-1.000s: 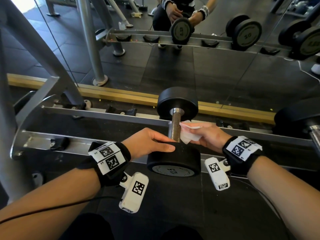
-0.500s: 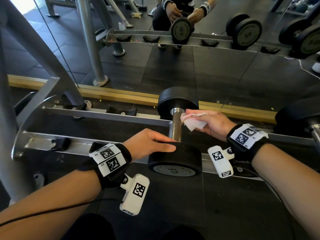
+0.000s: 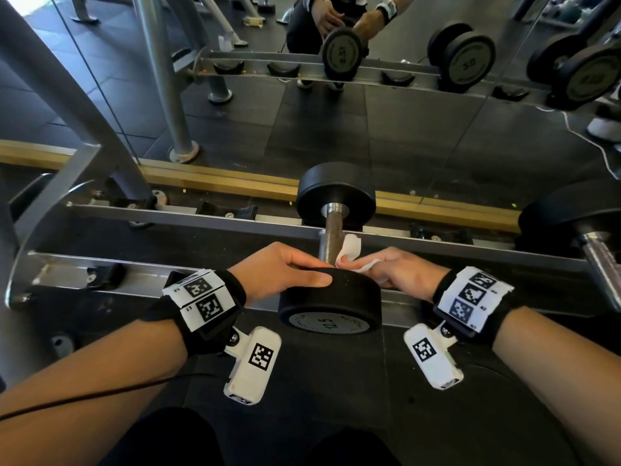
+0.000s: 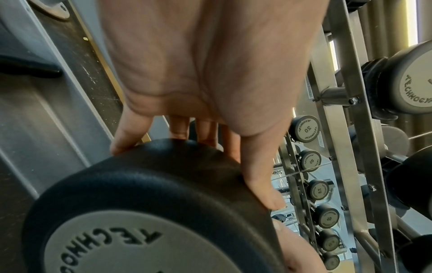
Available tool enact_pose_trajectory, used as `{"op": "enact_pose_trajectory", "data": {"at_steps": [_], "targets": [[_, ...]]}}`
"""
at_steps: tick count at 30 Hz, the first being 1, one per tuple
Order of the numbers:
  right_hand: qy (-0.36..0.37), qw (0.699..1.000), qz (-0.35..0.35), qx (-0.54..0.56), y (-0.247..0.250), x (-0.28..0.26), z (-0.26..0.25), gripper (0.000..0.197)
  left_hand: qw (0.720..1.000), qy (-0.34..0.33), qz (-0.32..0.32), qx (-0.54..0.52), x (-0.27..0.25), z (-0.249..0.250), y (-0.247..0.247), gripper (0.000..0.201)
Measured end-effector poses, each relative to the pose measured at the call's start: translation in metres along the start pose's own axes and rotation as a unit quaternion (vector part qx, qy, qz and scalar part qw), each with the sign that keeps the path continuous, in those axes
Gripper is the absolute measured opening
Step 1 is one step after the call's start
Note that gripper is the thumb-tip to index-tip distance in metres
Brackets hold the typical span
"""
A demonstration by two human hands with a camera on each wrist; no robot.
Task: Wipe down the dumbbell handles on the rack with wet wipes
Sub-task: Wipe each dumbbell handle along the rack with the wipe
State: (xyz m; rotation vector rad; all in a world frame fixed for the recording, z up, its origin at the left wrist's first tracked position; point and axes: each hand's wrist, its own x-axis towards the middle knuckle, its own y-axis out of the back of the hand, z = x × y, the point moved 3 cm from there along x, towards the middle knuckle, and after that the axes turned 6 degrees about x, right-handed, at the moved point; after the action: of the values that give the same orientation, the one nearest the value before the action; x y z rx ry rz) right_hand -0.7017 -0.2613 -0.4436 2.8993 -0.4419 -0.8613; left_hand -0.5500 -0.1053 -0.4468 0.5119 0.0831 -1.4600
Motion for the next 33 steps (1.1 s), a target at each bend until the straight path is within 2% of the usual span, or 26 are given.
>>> {"op": "enact_pose_trajectory", "data": {"at_steps": [2,4,6,8,9,11,14,16,20,24,28,29,31,33], "targets": [[0.004,0.999,0.008,-0.038,0.004,-0.003,0.001,0.027,1.0,-0.001,0.003,-0.003,-0.001,-0.001,-0.002,0.03],[0.011,0.999,0.036,-0.034,0.013,-0.003,-0.002,0.037,1.0,-0.005,0.011,-0.006,-0.002,-0.002,-0.003,0.029],[0.037,0.993,0.1,0.058,0.024,0.0,-0.006,0.032,1.0,-0.01,0.014,-0.014,-0.002,-0.003,-0.003,0.028],[0.075,0.961,0.206,0.167,0.04,0.005,-0.01,0.022,1.0,-0.015,0.019,-0.01,-0.002,-0.004,-0.004,0.027],[0.096,0.951,0.227,0.189,0.043,0.007,-0.012,0.019,1.0,-0.019,0.024,-0.006,-0.002,-0.005,-0.004,0.026],[0.117,0.955,0.204,0.18,0.039,0.014,-0.015,0.023,0.999,-0.025,0.031,0.001,-0.002,-0.006,-0.005,0.026],[0.069,0.985,0.137,0.08,0.018,0.025,-0.01,0.034,0.999,-0.027,0.035,0.005,-0.002,-0.005,-0.005,0.024],[0.044,0.993,0.105,0.03,0.009,0.029,-0.005,0.04,0.999,-0.026,0.037,0.01,-0.002,-0.005,-0.004,0.022],[0.025,0.991,0.056,0.122,0.008,0.024,0.001,0.05,0.999,-0.027,0.031,0.019,0.0,-0.007,-0.003,0.026],[0.02,0.992,0.009,0.123,0.005,0.013,0.002,0.039,0.999,-0.027,0.017,0.018,0.002,-0.008,-0.002,0.025],[-0.018,0.995,0.03,0.089,0.003,0.002,0.0,0.051,0.999,-0.025,0.016,0.026,0.0,-0.004,-0.002,0.023],[-0.032,0.997,0.046,0.06,0.002,0.0,0.0,0.048,0.999,-0.018,0.015,0.025,0.0,-0.002,-0.002,0.023],[-0.061,0.995,0.077,0.01,0.001,-0.006,0.0,0.03,0.999,0.008,0.01,0.029,-0.001,0.006,-0.001,0.024],[-0.083,0.994,0.074,-0.008,-0.003,-0.012,-0.005,0.02,0.997,0.039,0.009,0.06,-0.001,0.015,-0.001,0.027]]}}
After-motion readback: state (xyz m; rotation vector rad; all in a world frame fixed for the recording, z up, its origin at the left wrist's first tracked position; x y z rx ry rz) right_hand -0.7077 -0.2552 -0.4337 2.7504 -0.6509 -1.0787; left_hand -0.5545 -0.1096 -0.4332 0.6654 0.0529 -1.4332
